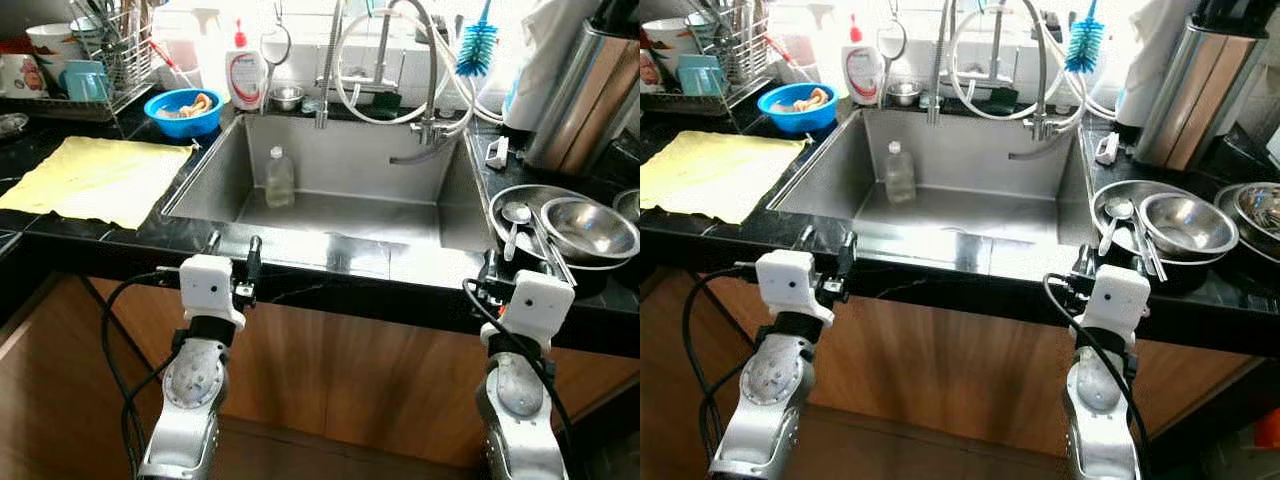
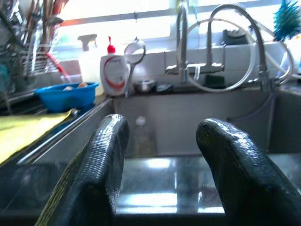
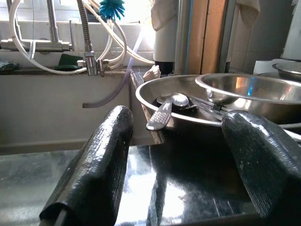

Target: Kitchen organization

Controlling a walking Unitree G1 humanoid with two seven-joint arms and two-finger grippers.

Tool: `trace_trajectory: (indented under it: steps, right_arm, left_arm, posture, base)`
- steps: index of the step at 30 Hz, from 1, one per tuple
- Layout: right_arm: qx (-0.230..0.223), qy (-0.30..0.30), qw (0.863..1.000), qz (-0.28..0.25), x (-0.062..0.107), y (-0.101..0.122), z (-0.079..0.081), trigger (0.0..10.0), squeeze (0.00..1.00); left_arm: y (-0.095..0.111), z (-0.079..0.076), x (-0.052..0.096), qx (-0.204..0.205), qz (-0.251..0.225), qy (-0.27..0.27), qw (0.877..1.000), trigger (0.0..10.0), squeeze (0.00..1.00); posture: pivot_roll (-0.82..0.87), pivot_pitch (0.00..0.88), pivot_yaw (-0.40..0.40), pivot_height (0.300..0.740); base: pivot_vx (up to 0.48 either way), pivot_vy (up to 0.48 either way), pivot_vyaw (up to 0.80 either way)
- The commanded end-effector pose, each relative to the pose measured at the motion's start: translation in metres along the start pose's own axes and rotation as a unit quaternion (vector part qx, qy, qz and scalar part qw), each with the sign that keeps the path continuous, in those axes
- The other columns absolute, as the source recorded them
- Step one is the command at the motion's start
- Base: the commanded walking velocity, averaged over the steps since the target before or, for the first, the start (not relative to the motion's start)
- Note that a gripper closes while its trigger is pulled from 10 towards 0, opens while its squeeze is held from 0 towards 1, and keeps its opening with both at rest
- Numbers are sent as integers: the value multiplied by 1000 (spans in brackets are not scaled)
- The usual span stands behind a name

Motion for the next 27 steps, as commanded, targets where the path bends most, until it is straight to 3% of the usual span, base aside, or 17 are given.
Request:
trace_trajectory:
  steps: [1, 5, 14, 15, 16, 17, 19, 20, 27]
  right_arm:
    - [-5, -1, 1000, -3, -3, 1, 2, 10000, 0]
    - [-6, 1, 1000, -6, -7, 2, 5, 10000, 0]
    - [-10, 7, 1000, 0, -10, -1, 10, 10000, 0]
    - [-9, 8, 1000, 0, -10, -2, 11, 3569, 0]
    - [-9, 8, 1000, 0, -10, -2, 11, 3569, 0]
    - [-9, 9, 1000, 1, -10, -3, 11, 431, 0]
    - [-9, 9, 1000, 1, -10, -3, 12, 471, 0]
    - [-11, 11, 1000, 0, -11, -3, 13, 0, 0]
    - [-14, 16, 1000, 1, -11, -4, 17, 0, 0]
  left_arm:
    - [-2, -6, -3, -5, 3, -13, 1000, 10000, 0]
    - [0, -7, -12, -9, -5, -14, 1000, 10000, 0]
    - [0, -13, -14, -14, -11, -28, 999, 10000, 0]
    - [0, -13, -14, -14, -11, -29, 999, 10000, 0]
    - [0, -13, -14, -14, -11, -29, 999, 10000, 0]
    - [0, -13, -14, -14, -11, -28, 999, 10000, 0]
    - [0, -13, -14, -14, -11, -28, 999, 10000, 0]
    - [-1, -13, -13, -15, -10, -28, 999, 10000, 0]
    - [-3, -14, -12, -17, -9, -32, 999, 10000, 0]
  posture:
    - [-98, 0, 24, 740]
    - [-99, 0, 25, 740]
    - [-101, 0, 32, 740]
    - [-101, 0, 32, 740]
    - [-101, 0, 32, 740]
    - [-101, 0, 32, 740]
    - [-101, 0, 32, 740]
    - [-100, 0, 33, 740]
    - [-98, 0, 35, 740]
  base:
    - [0, 0, 0]
    - [0, 0, 0]
    - [0, 0, 0]
    - [0, 0, 0]
    - [0, 0, 0]
    - [0, 0, 0]
    - [0, 0, 0]
    - [0, 0, 0]
    - [0, 0, 0]
Point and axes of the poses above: a point about 5 cm out from each wrist's last joint towards the gripper, its own x axis pointing back from the gripper into the wrist, its own y axis along the axis of the wrist's last joint, z = x × y, the point moved 6 cm from there along -x, pointing out of the wrist towards the gripper, and after that the axes turned 6 degrees about -x, right-handed, at the moved point
